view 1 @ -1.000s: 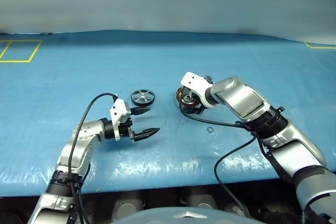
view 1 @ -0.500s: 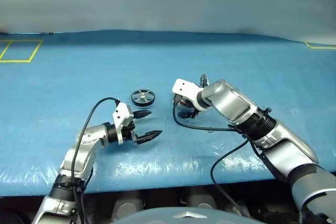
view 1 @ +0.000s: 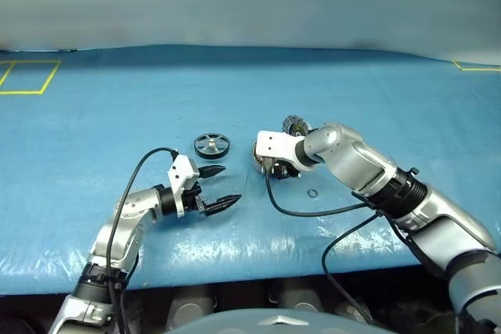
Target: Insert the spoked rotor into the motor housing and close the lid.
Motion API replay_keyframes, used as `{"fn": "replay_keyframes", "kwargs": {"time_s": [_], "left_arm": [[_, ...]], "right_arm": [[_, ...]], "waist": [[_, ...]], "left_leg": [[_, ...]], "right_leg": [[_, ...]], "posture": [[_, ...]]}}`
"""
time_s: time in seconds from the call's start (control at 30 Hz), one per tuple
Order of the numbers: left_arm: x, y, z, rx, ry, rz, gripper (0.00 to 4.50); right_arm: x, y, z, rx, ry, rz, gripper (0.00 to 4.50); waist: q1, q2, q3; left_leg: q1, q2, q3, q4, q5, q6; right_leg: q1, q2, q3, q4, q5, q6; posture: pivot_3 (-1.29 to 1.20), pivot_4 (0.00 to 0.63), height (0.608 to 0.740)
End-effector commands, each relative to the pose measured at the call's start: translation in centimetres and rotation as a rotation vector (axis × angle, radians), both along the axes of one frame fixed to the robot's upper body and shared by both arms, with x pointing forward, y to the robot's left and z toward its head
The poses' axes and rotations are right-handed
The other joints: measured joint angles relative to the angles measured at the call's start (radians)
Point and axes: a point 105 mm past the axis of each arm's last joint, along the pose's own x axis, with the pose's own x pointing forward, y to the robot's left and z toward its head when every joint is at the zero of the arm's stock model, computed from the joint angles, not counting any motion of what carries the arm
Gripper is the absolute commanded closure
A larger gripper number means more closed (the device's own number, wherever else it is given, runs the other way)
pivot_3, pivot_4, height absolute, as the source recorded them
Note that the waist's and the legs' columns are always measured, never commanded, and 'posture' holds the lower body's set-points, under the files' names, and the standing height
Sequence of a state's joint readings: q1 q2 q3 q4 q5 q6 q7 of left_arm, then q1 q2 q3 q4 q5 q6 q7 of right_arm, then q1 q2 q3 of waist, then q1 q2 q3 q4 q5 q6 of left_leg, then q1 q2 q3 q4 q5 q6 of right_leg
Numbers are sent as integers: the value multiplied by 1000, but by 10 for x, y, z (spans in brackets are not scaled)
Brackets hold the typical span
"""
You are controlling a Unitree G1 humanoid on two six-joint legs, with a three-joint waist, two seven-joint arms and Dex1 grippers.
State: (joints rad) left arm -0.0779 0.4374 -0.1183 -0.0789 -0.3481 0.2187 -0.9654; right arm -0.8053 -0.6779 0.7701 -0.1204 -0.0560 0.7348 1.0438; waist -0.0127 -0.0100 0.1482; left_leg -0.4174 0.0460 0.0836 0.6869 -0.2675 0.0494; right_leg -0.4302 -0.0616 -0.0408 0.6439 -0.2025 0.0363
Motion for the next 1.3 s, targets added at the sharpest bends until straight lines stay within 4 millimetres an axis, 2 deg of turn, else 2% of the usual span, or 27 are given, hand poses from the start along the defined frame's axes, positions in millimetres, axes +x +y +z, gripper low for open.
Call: {"fn": "replay_keyframes", "kwargs": {"time_s": [0.03,0.13,0.27,0.4,0.53,0.8,0.93,1.17,1.3], "left_arm": [[0,3,11,-17,-27,10,0],[-1,4,10,-8,-21,-1,0],[-6,5,6,15,1,-16,0],[-7,2,6,5,5,-21,0],[-7,2,6,-3,9,-14,0],[-8,3,-1,12,18,-12,0],[-9,1,-2,9,20,-15,0],[-8,0,-2,9,22,-25,0],[-9,-2,-3,15,27,-41,0]], "right_arm": [[-23,8,9,-53,-58,238,2320],[-41,8,4,-95,-30,352,2320],[-31,-5,-8,-257,-133,433,2320],[-44,-7,-13,-310,-137,584,2320],[-32,-14,-15,-420,-252,683,2320],[-36,-5,-13,-307,-155,654,2320],[-34,-7,-12,-310,-176,658,2320],[-29,-5,-4,-311,-286,677,120],[-29,-9,5,-344,-341,696,120]], "waist": [[1,0,0],[1,0,0],[0,0,0],[4,0,0],[3,0,0],[3,0,0],[4,0,0],[3,0,0],[3,0,0]], "left_leg": [[0,0,0,0,0,0],[0,0,0,0,0,0],[2,0,1,0,0,-1],[3,0,0,0,1,-2],[3,0,0,1,1,-2],[5,0,1,1,2,-3],[5,0,0,0,2,-3],[4,0,1,0,2,-3],[4,0,1,0,2,-3]], "right_leg": [[0,0,0,0,0,0],[0,0,0,0,-1,-1],[1,0,0,0,-1,-1],[2,-1,0,0,-3,3],[2,-1,0,0,-3,3],[3,0,-1,1,-1,0],[3,0,-1,1,0,-2],[2,0,-1,1,0,-2],[2,0,-1,1,-1,-1]], "posture": [[0,150,740],[0,150,740],[0,150,740],[0,150,740],[0,150,740],[0,150,740],[0,150,740],[0,150,740],[0,150,740]]}}
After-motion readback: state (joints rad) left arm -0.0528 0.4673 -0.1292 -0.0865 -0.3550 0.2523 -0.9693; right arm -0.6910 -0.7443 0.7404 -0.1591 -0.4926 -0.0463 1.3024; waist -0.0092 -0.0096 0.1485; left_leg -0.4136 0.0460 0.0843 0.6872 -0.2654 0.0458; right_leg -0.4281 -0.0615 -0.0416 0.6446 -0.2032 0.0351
